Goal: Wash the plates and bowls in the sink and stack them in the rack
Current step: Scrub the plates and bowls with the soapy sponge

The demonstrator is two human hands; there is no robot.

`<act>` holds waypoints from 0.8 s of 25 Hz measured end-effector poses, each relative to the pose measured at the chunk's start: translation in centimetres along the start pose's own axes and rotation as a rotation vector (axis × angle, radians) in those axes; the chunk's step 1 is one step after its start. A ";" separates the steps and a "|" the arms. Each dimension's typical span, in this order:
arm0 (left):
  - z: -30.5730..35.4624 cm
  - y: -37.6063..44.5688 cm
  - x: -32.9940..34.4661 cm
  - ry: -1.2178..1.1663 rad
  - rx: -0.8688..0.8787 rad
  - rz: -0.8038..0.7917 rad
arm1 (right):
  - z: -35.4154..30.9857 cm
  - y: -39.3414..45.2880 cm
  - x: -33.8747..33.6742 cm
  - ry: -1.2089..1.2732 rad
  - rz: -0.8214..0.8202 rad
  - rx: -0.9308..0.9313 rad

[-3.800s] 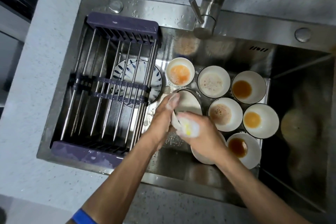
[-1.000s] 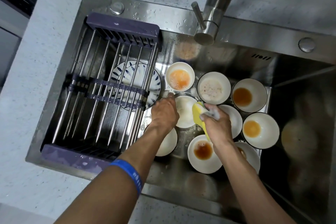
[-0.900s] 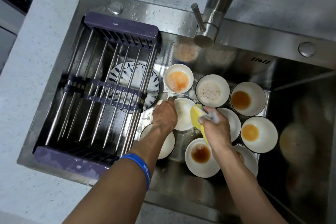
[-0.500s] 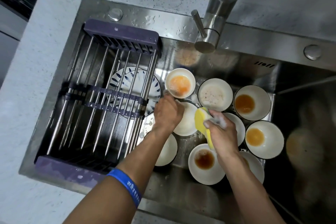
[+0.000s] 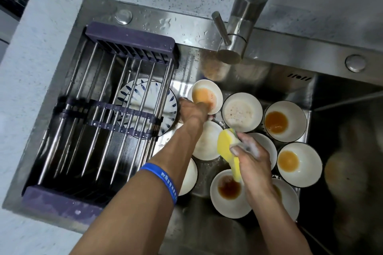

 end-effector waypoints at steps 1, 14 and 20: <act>0.5 -0.8 -0.3 0.047 0.089 -0.024 | -0.1 -0.1 0.0 0.005 -0.002 -0.002; 1.8 -4.8 -3.7 0.806 0.786 -0.288 | -0.8 -1.0 0.1 0.139 0.313 -0.194; 2.0 -9.2 -5.3 -0.126 0.183 -0.491 | -7.4 -0.2 2.0 -0.632 0.339 -0.956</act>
Point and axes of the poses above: each hand's wrist, its own y-axis towards the middle knuckle, its own x-axis out of the palm, z = x × y, the point moved 3 cm from there along y, towards the middle knuckle, and after that the axes turned 14 degrees about -y, right-handed, at the moved point
